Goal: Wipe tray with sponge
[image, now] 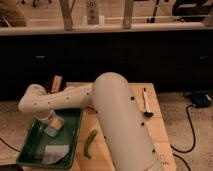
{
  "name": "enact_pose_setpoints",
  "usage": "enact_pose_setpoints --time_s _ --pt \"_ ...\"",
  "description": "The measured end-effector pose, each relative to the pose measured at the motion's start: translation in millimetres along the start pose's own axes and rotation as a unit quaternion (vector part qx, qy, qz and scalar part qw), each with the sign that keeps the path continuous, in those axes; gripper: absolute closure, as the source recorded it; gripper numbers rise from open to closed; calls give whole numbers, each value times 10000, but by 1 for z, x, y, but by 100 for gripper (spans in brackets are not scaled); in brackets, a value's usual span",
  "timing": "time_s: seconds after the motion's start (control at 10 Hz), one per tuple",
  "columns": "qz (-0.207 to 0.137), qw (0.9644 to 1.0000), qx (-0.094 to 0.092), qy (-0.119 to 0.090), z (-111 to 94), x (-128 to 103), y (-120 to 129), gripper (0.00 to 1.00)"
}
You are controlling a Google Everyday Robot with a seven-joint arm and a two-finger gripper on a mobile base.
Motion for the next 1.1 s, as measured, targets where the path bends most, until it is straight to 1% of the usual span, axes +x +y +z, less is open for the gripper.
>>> enact_pose_setpoints --time_s 0.1,0.2,0.3,0.4,0.5,0.6,0.7,0.8,0.9,1.0,1.1 --pt "-194 9998 -20 -72 0 -15 8 98" --pt "-292 9995 -35 -105 -1 -23 16 98" --pt "-331 9993 -77 -130 -3 -27 30 98" --pt "-302 9994 -105 -101 -5 -24 43 98" --pt "-219 9996 -134 -66 -8 -16 56 98" --pt "-78 9999 -137 -36 -12 -2 66 98" --pt "7 9999 -123 2 -14 9 68 98" --pt "107 9998 -122 85 -20 30 64 98" --pt "156 9997 -130 118 -23 43 59 98" --pt "178 9996 -143 153 -24 53 53 98" --pt "139 9996 -159 160 -24 60 41 98"
